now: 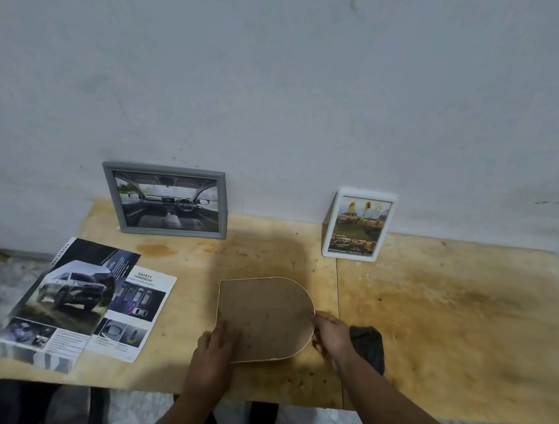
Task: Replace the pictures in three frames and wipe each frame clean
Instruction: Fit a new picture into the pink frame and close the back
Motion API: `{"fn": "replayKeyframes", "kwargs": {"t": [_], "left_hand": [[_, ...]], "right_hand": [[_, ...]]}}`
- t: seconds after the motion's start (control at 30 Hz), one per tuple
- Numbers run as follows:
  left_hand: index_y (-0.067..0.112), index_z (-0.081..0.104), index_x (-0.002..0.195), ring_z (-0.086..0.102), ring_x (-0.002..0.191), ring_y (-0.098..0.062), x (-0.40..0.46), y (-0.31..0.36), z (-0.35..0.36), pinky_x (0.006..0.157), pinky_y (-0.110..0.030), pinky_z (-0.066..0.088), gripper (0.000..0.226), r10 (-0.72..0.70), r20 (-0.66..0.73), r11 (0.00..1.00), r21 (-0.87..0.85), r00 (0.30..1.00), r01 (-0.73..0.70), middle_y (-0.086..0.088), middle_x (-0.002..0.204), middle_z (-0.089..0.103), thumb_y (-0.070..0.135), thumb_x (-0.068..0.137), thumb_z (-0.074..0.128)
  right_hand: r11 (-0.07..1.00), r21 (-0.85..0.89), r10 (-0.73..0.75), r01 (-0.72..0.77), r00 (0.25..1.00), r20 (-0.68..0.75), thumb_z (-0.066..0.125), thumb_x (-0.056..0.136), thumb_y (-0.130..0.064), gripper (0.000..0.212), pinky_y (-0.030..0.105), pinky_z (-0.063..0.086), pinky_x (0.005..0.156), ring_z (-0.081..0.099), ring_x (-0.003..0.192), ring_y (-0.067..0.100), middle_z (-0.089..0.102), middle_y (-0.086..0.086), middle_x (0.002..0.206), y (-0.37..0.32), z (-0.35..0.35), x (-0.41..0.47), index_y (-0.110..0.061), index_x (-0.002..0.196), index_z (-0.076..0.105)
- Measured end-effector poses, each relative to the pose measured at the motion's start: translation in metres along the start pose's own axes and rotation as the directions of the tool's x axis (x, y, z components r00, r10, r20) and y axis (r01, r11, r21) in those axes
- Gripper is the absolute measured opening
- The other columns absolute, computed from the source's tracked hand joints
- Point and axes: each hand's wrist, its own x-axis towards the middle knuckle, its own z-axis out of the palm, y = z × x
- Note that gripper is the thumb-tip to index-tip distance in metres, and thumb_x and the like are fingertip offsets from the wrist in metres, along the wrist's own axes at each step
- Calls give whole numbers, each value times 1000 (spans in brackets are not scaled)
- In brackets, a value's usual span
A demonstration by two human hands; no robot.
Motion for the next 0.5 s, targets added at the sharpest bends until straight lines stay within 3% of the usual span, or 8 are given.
{"fn": "replayKeyframes", "kwargs": {"t": [0.07, 0.17, 0.3, 0.4, 0.5], "left_hand": [[29, 57, 135, 61, 106, -42, 1, -3, -2, 74, -44, 62, 83, 41, -9, 998, 42, 999, -41, -13, 150, 51, 12, 56, 77], [25, 62, 132, 66, 99, -38, -3, 1, -20, 68, -40, 62, 60, 151, -71, 978, 158, 986, -139, -10, 139, 62, 37, 73, 62], [20, 71, 127, 67, 91, -27, 8, 16, -55, 59, -35, 56, 48, 281, -303, 941, 275, 910, -199, -2, 129, 71, 43, 94, 46], [25, 71, 118, 68, 78, -20, 21, 44, -94, 53, -32, 53, 32, 224, -416, 971, 168, 881, -168, 6, 104, 75, 39, 99, 48], [28, 64, 109, 64, 60, -20, 28, 67, -114, 50, -34, 50, 14, -3, -426, 987, -146, 905, -66, 8, 73, 66, 32, 105, 51]], "right_hand": [[1000, -17, -24, 24, 1000, -12, 61, 101, -18, 19, 30, 29, 46, 36, 48, 16, 52, 13, 68, -6, -3, -2, -11, 106, 77], [997, 25, -75, 75, 997, -11, 62, 101, -24, 27, 30, 31, 46, 41, 49, 19, 57, 19, 75, -23, -4, -8, -1, 95, 76], [989, 136, -60, 63, 998, -23, 59, 102, -37, 32, 31, 47, 59, 69, 76, 26, 78, 11, 91, -58, -7, -8, -10, 99, 78], [976, 169, -122, 135, 989, -83, 57, 101, -39, 33, 30, 44, 55, 67, 78, 28, 77, 14, 94, -74, -17, 4, -13, 110, 75], [981, 24, -182, 193, 957, -226, 56, 102, -27, 23, 32, 53, 66, 69, 84, 24, 75, 7, 95, -74, -42, 13, -16, 110, 74]]}}
